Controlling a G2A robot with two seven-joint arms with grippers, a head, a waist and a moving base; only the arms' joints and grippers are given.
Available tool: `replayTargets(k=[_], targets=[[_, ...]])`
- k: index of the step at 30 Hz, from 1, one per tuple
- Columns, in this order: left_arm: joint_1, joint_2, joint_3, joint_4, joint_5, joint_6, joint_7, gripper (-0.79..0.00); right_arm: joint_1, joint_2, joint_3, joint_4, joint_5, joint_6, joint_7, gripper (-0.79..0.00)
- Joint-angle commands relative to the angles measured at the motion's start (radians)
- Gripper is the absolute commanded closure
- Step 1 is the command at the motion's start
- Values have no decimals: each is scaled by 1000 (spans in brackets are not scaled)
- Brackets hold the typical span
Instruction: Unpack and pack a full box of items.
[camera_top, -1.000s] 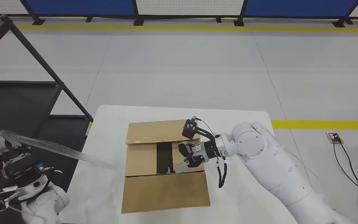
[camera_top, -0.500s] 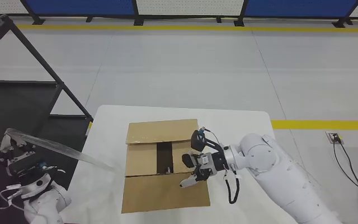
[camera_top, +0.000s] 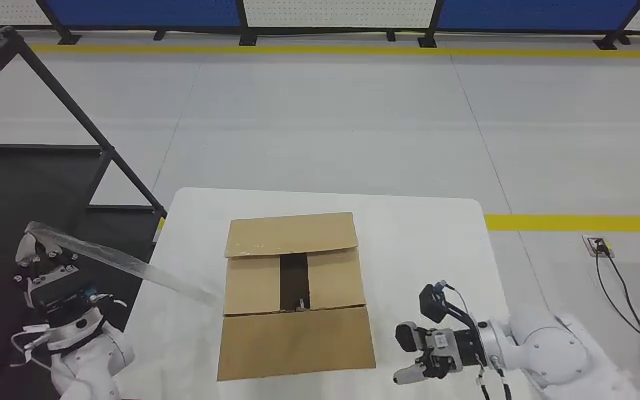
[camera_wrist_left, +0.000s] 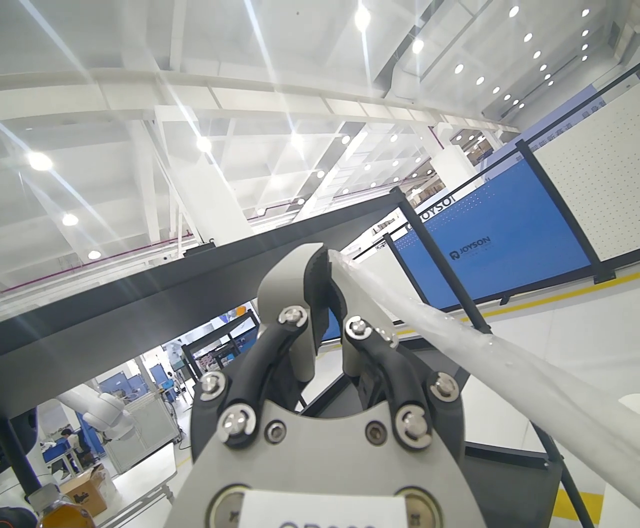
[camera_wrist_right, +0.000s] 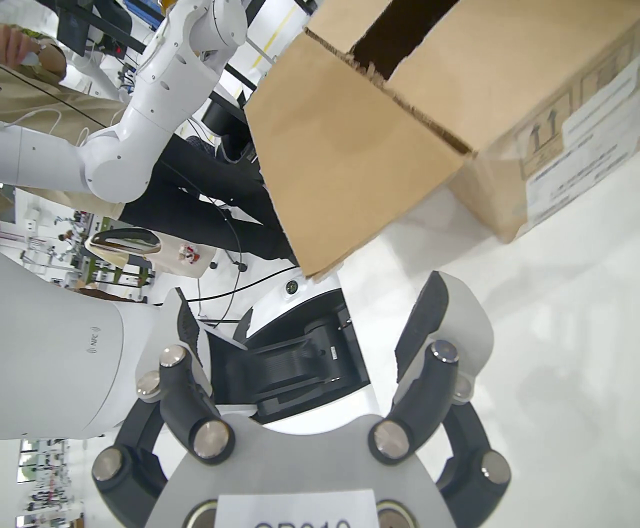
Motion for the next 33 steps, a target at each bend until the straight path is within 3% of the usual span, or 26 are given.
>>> replayTargets(k=[1, 5, 14, 22, 28, 33], targets=[[-2, 0, 0, 3, 3, 1, -2, 0, -4, 13, -21, 6, 18, 10, 10, -785], [-5, 1, -1, 5, 4, 4, -2, 0, 67, 21, -134, 30, 19, 30, 30, -785], [-7, 4, -19, 14, 2, 11, -5, 0, 315, -6, -434, 123, 49, -12, -12, -785], [-8, 6, -31, 15, -9, 14, -7, 0, 437, 0, -535, 132, 89, -145, -145, -785], [-9, 8, -44, 23, -19, 18, -8, 0, 537, 13, -587, 176, 222, -192, -193, -785], [-6, 10, -56, 27, -28, 22, -7, 0, 611, -1, -606, 245, 290, -252, -252, -785]])
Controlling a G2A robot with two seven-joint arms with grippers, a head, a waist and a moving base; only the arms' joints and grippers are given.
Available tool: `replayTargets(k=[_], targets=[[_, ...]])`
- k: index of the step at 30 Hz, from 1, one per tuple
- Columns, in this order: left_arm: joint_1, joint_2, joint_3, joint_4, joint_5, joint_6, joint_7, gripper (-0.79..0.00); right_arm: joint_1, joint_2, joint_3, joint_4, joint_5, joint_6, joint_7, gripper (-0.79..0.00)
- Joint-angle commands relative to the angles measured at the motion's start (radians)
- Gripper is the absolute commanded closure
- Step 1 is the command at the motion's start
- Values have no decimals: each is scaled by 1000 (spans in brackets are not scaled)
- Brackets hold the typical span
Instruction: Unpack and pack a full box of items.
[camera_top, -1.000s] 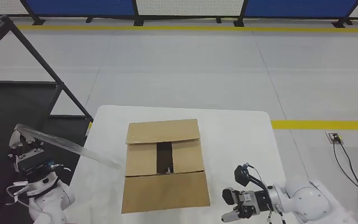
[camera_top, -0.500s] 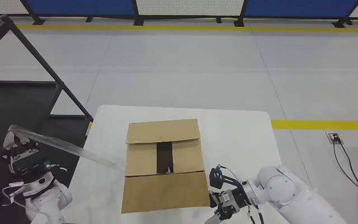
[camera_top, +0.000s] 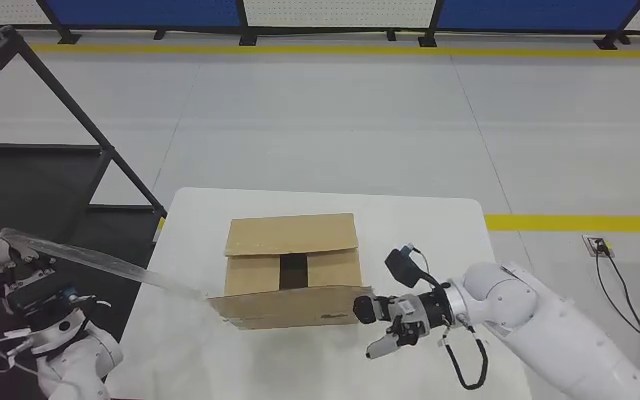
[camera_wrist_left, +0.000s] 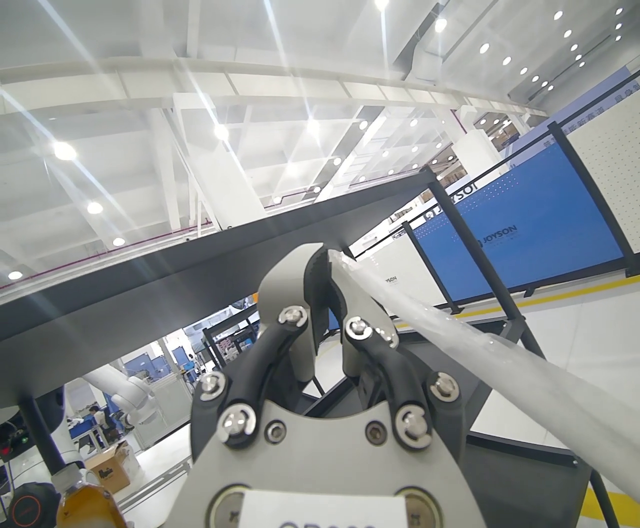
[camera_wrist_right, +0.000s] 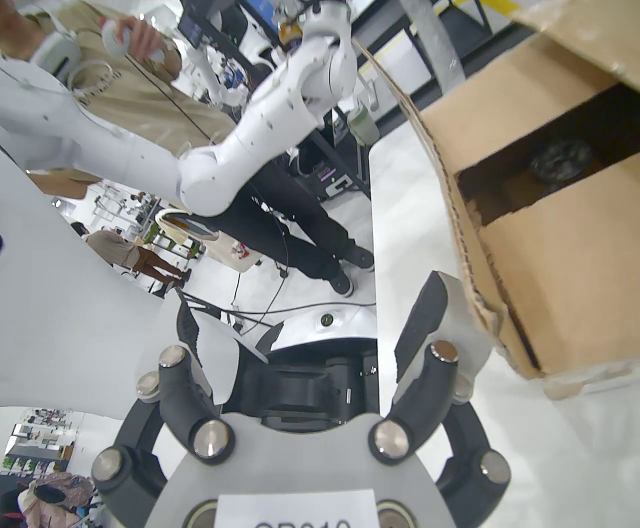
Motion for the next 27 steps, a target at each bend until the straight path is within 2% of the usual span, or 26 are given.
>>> replayTargets(k=[1, 3, 9, 17, 21, 27], targets=[[1, 1, -4, 3, -3, 0, 2, 0, 27, -11, -7, 38, -5, -21, -21, -785], [2, 2, -11, 7, -5, 2, 4, 0, 57, -30, -15, 85, -25, -24, -44, -785], [1, 4, -29, 21, -13, 6, 1, 0, 127, -114, -71, 187, -221, 157, -227, -785], [1, 7, -43, 31, -19, 9, 3, 0, 172, -216, -127, 369, -139, 157, -288, -785], [0, 8, -45, 32, -19, 10, 3, 0, 194, -256, -131, 454, -1, 208, -244, -785], [1, 8, -46, 32, -29, 14, -3, 0, 220, -308, -129, 574, 219, 317, -51, -785]])
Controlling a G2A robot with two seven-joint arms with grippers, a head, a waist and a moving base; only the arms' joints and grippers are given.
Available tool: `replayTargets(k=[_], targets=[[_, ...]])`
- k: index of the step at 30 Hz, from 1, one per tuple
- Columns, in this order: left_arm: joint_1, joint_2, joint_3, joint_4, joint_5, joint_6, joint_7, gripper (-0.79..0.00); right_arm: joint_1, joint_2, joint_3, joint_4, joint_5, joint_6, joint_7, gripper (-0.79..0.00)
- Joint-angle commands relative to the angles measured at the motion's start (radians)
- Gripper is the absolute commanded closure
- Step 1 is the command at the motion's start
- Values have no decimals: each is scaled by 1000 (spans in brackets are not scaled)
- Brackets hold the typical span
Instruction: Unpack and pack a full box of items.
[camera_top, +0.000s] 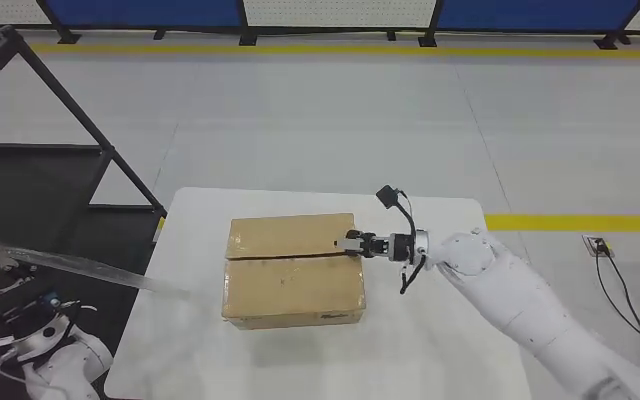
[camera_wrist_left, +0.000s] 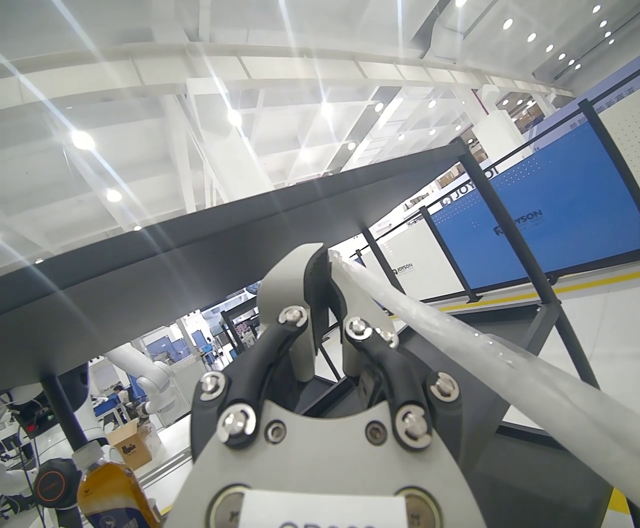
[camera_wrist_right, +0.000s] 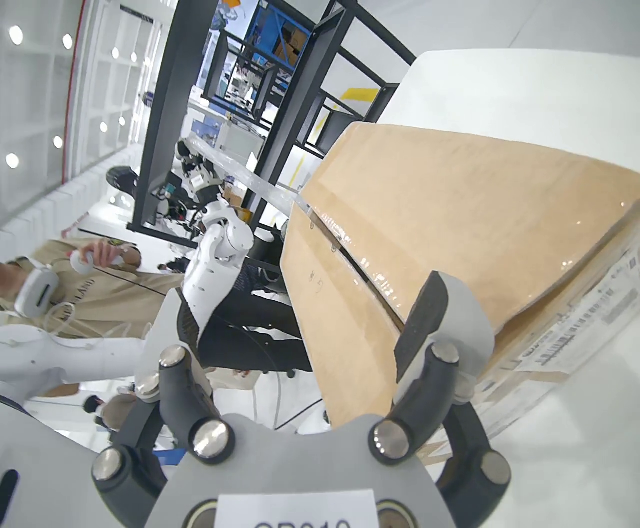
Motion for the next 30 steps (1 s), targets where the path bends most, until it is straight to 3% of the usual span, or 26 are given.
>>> replayTargets(k=[1, 8, 13, 25, 30], targets=[[0, 0, -2, 1, -4, 0, -1, 0, 5, -14, 0, 37, 63, 23, 77, -785], [-1, 1, -1, 2, -7, 2, -1, 0, 24, -69, -10, 141, 95, 27, 181, -785], [2, 0, 2, -5, -6, 3, 1, 0, 30, -101, -11, 201, 68, -5, 160, -785], [5, 2, -17, -8, -33, 3, 3, 0, 41, -148, 11, 280, 47, 8, 197, -785], [5, 4, -28, -10, -44, -3, 10, 0, 45, -161, 33, 280, 52, -70, 228, -785]])
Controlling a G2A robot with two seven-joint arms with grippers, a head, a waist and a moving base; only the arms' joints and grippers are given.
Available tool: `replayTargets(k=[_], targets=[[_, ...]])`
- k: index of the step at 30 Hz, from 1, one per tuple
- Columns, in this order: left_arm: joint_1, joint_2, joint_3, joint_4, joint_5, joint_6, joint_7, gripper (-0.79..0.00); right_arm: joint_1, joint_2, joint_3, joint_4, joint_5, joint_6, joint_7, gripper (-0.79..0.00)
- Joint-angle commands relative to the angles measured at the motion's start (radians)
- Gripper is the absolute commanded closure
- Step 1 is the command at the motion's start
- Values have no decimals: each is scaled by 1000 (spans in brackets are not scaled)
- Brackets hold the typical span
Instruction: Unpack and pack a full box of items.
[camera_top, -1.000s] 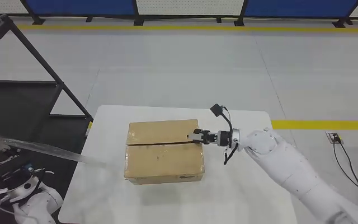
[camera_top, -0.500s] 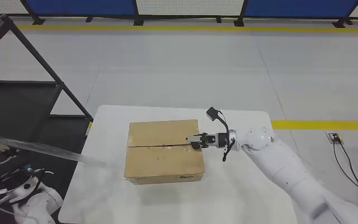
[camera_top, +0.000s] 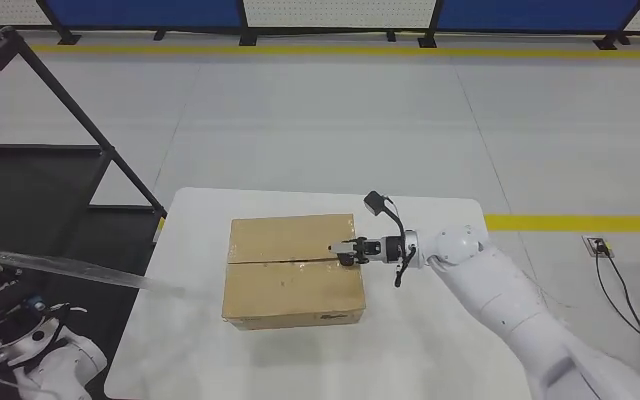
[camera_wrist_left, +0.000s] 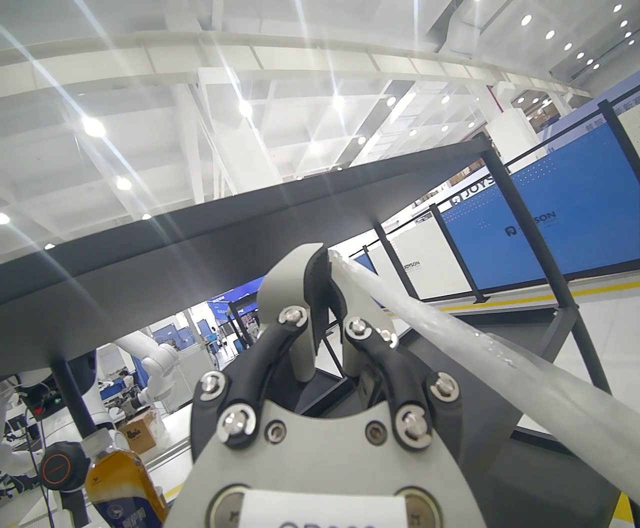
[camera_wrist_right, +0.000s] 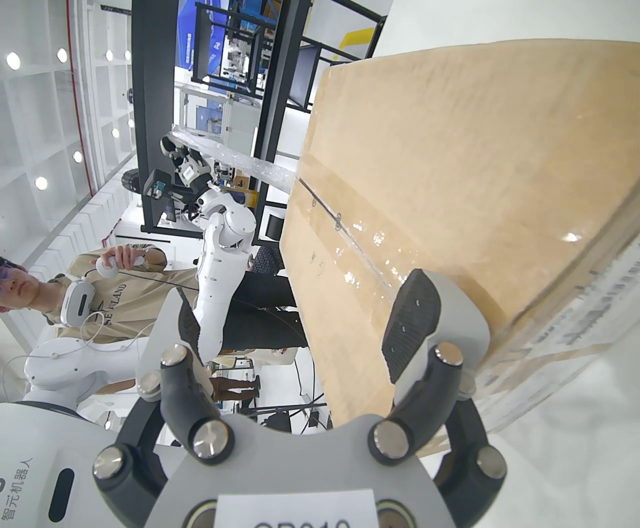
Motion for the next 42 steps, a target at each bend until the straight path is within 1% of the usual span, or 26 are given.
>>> replayTargets(k=[1, 5, 9, 12, 16, 23, 25, 28, 30, 32, 42], targets=[[1, 0, -3, -1, -5, -3, 6, 0, 3, -3, 7, -2, -8, -37, 12, -785], [5, 1, -6, 2, -11, -4, 15, 0, 5, -12, 18, 6, -19, -47, 9, -785], [11, 0, -9, 1, -26, -3, 16, 0, -7, -25, 35, 17, -1, -67, -29, -785], [17, 0, -13, 5, -33, -3, 22, 0, -9, -38, 39, 26, 22, -14, -5, -785], [30, 0, -18, 6, -45, -22, 59, 0, -1, -55, 44, 49, 43, 33, 36, -785], [40, -1, -17, 0, -63, -38, 88, 0, 5, -80, 50, 102, 24, 58, 37, -785], [42, -1, -16, -3, -64, -43, 92, 0, 3, -87, 53, 106, 29, 67, 54, -785], [53, 1, -10, -3, -46, -73, 102, 0, 8, -95, 59, 119, 23, 66, 61, -785], [67, 4, -10, -5, -20, -100, 115, 0, 10, -98, 65, 124, 20, 57, 65, -785], [67, 4, -10, -5, -20, -100, 115, 0, 13, -100, 70, 122, 14, 36, 72, -785], [68, 4, -10, -6, -20, -103, 110, 0, 13, -100, 70, 122, 14, 36, 72, -785]])
